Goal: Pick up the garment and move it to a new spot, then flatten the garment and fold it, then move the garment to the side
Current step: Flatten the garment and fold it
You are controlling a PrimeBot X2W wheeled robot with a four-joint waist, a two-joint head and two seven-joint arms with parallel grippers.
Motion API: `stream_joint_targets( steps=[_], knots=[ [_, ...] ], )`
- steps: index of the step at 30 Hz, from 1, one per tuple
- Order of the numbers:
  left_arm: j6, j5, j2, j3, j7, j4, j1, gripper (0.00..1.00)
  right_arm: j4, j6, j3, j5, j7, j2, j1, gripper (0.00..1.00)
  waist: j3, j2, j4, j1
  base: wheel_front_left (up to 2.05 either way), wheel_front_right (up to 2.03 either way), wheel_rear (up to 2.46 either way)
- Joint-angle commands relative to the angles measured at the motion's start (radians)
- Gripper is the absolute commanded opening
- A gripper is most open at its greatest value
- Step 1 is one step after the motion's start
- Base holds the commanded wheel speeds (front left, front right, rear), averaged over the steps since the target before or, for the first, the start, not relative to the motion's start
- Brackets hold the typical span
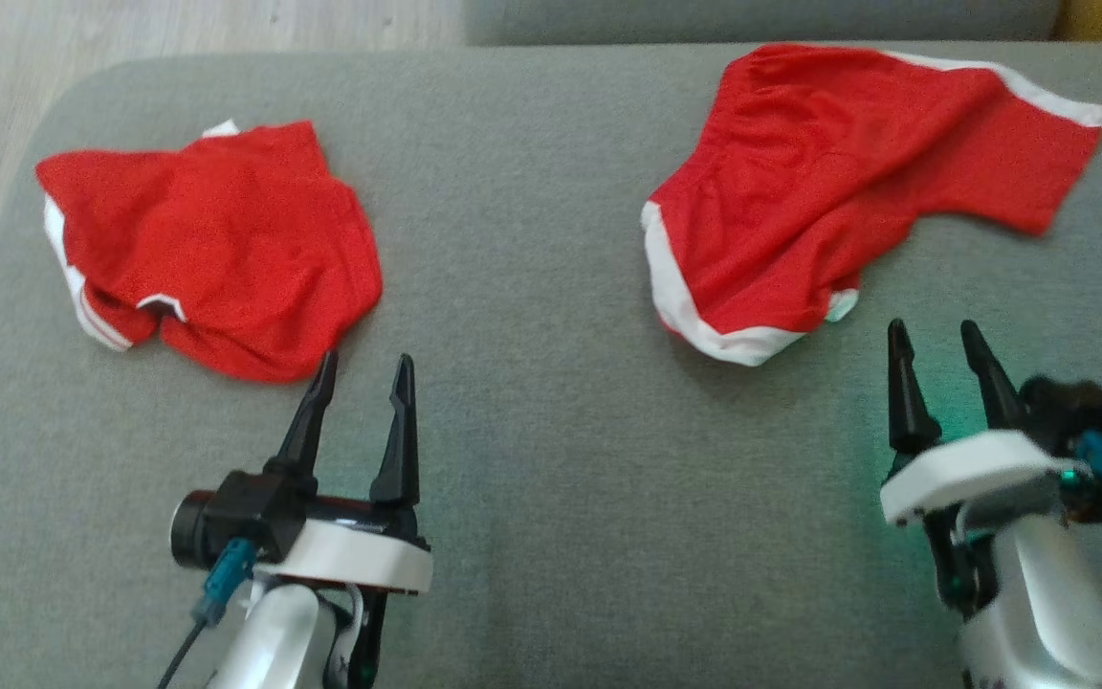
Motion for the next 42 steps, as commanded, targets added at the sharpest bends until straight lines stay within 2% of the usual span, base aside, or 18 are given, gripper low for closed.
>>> stream_joint_targets(
  steps=[1,8,16,18,19,24,30,37,42],
  knots=[
    [-0.006,0.009,-0.002,0.03,-0.01,-0.027,-0.048,1.0,-0.005,0.007,0.013,-0.003,0.01,-0.005,-0.049,1.0,0.025,0.0,0.023,-0.0001,0.0,0.0,0.0],
    [-0.014,0.013,-0.011,0.03,-0.01,-0.013,-0.074,1.0,0.179,0.007,-0.047,-0.003,0.072,-0.005,-0.192,1.0,0.074,0.0,0.075,-0.0001,0.0,0.0,0.0],
    [-0.018,0.018,-0.017,0.041,-0.01,-0.004,-0.083,1.0,0.309,0.007,-0.017,0.042,0.062,-0.005,-0.25,0.99,0.083,0.0,0.094,-0.0001,0.0,0.0,0.0],
    [-0.018,0.02,-0.018,0.045,-0.01,-0.002,-0.086,1.0,0.333,0.007,-0.003,0.052,0.061,-0.005,-0.26,0.14,0.081,0.0,0.092,-0.0001,0.0,0.0,0.0],
    [-0.018,0.02,-0.018,0.047,-0.01,-0.001,-0.087,1.0,0.342,0.007,0.005,0.056,0.058,-0.005,-0.264,0.0,0.08,0.0,0.09,-0.0001,0.0,0.0,0.0],
    [-0.016,0.024,-0.02,0.058,-0.01,-0.001,-0.079,1.0,0.365,0.007,-0.003,0.041,0.021,-0.005,-0.268,0.0,0.062,0.0,0.065,-0.0001,0.0,0.0,0.0],
    [-0.021,0.023,-0.023,0.065,-0.01,-0.002,-0.061,1.0,0.325,0.007,-0.088,-0.02,0.009,-0.023,-0.213,0.0,0.02,0.0,0.018,-0.0001,0.0,0.0,0.0],
    [-0.02,0.018,-0.025,0.072,-0.01,-0.004,-0.036,1.0,0.172,0.007,-0.212,-0.065,0.1,-0.09,-0.102,0.0,-0.028,0.0,-0.028,-0.0001,0.0,0.0,0.0],
    [-0.018,0.014,-0.027,0.074,-0.01,-0.009,-0.025,1.0,0.063,0.007,-0.269,-0.084,0.175,-0.093,-0.043,0.0,-0.037,0.0,-0.044,-0.0001,0.0,0.0,0.0]
  ],
)
